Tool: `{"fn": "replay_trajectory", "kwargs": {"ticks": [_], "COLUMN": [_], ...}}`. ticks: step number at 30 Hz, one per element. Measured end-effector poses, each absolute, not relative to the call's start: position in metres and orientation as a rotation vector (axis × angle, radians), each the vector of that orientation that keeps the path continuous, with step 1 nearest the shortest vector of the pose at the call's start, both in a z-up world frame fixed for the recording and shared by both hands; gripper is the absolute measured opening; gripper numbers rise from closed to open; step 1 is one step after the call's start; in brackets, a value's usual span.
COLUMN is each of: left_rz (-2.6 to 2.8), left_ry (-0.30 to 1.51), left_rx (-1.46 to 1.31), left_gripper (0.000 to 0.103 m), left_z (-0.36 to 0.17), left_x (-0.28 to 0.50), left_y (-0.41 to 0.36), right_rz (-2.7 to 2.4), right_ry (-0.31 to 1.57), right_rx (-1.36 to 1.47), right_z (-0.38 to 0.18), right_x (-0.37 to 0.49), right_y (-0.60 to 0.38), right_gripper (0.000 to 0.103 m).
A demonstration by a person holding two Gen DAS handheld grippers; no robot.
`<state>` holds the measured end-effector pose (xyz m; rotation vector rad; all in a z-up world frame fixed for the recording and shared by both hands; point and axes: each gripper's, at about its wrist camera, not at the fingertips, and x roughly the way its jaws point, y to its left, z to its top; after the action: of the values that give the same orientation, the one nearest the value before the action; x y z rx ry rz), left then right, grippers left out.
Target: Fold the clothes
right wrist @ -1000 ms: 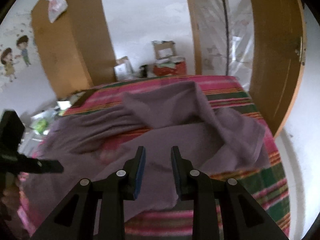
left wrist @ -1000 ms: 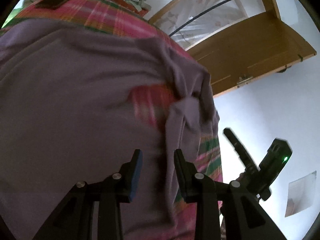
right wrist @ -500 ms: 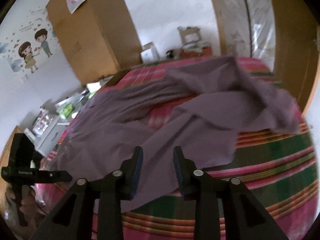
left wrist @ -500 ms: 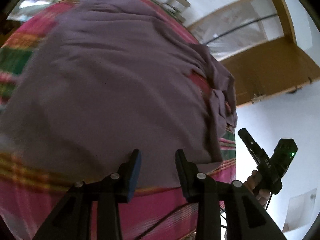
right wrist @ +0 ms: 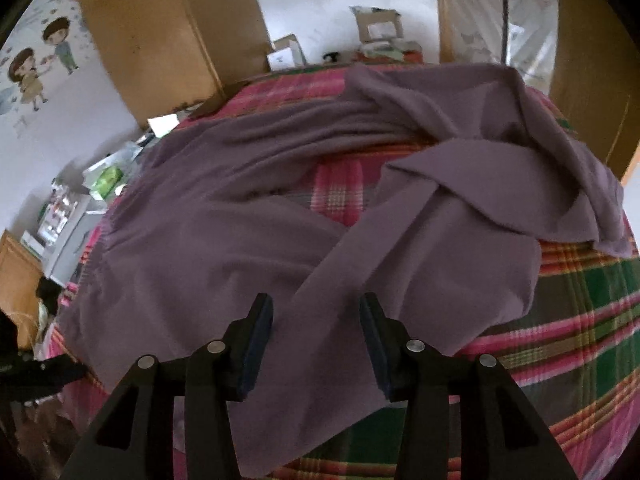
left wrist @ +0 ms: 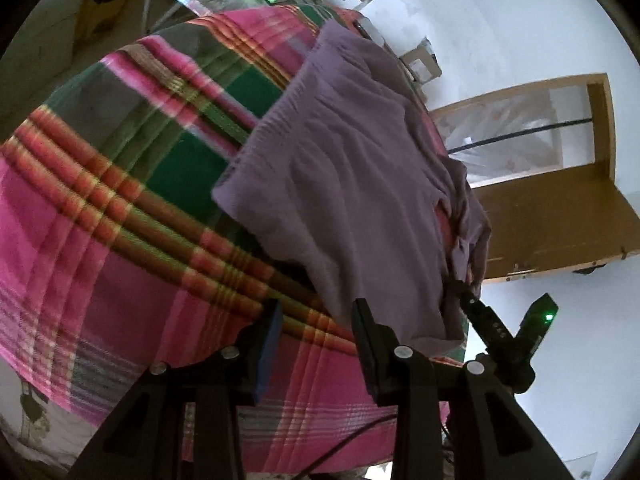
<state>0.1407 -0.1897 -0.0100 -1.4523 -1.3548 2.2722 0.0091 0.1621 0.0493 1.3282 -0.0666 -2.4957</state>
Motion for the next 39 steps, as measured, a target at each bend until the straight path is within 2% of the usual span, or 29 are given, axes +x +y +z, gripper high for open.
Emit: {"fn": "replay_trajectory", "kwargs": {"ticks": [2,5,6,7,10,15,21,29,36,39], "left_rz": [2.275,2.277,2.279,2.28,2.266,2.246,2.268,2.307,2.527,2.585], "left_ry": [-1.369,-1.382,-1.38,-1.379,-1.415,-1.478,-1.46,-1.47,-1.186,-0.995], "left_rx": [-1.447,-1.445,-1.447,-1.448,-1.427,-1.396,-1.395,-1.387,-1.336,-1.291], "left_gripper": [0.036,0.037,0.037,0.037,0.037,0.035,0.035,0.032,0.032,0.032], "left_z": [-0.01,-0.01,-0.01,-0.01,-0.012,-0.016,-0.014,-0.013,0.016,0.032], "left_x": [0.141,0.135,0.133,0.13,0.131,0.135,0.132,0.137,0.142,0.138], "left_y": [-0.191,-0.187,-0.186,-0.184,-0.188,-0.196,-0.192,-0.195,-0.17,-0.145], "right_rz": [-2.512,-2.525,-2.529,-2.53,-2.545,-2.594,-2.668,-2.693,-2.68,-2.676], "right_ry": [-0.096,-0.118,-0.125,-0.123,-0.119,-0.177,-0.309,-0.426,-0.49,-0.522], "right_rx": [1.328,1.346,1.352,1.351,1.334,1.251,1.161,1.162,1.149,1.088], "right_z": [0.048,0.047,0.047,0.047,0.048,0.058,0.071,0.061,0.048,0.049], "right_x": [0.008,0.009,0.01,0.012,0.017,0.034,0.068,0.104,0.115,0.123], "right_y": [0.166,0.17,0.172,0.173,0.177,0.196,0.232,0.26,0.263,0.263], "right_gripper": [0.047,0.03,0.019,0.011,0.006,0.005,0.005,0.005,0.005,0.005]}}
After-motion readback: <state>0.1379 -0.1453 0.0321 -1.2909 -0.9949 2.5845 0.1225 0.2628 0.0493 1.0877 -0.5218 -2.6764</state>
